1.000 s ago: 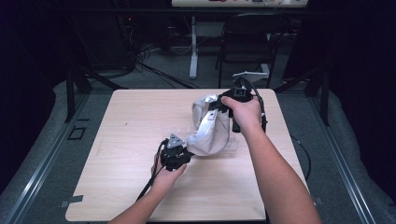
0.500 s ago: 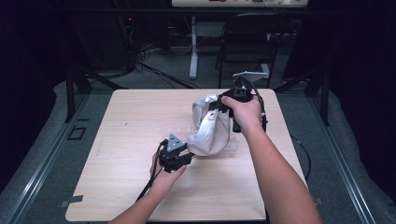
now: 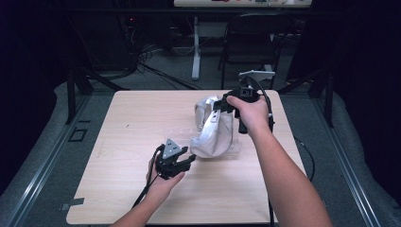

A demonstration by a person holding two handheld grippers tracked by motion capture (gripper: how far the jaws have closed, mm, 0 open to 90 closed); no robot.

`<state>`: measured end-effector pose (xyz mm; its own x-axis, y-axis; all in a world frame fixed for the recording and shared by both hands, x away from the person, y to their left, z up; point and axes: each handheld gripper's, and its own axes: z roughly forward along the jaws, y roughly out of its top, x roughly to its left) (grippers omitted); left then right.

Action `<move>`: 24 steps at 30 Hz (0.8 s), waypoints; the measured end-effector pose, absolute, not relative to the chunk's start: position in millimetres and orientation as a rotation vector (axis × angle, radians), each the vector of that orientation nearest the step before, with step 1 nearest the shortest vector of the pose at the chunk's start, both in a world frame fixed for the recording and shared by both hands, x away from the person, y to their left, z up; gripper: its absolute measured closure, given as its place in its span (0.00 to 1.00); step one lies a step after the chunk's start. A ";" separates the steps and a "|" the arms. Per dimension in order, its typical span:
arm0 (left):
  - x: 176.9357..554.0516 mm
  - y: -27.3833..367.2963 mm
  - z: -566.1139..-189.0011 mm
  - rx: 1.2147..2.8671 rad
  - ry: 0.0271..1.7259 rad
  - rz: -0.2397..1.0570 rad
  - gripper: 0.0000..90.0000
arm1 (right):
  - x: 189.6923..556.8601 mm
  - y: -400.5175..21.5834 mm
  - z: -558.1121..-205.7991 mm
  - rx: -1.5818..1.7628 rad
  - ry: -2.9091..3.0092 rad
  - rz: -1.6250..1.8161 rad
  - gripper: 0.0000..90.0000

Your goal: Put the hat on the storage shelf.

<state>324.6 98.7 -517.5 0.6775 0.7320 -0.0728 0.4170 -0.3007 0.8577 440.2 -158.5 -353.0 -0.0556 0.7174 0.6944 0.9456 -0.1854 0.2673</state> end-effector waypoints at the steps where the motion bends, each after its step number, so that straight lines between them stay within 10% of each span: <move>1: 323.1 100.0 -516.8 1.927 0.893 0.411 0.61 | 439.3 -158.2 -352.1 -1.926 -1.777 -1.093 0.85; 24: 316.1 147.9 -513.7 1.899 0.971 0.387 0.56 | 404.1 -163.4 -329.9 -1.872 -1.959 -1.115 0.61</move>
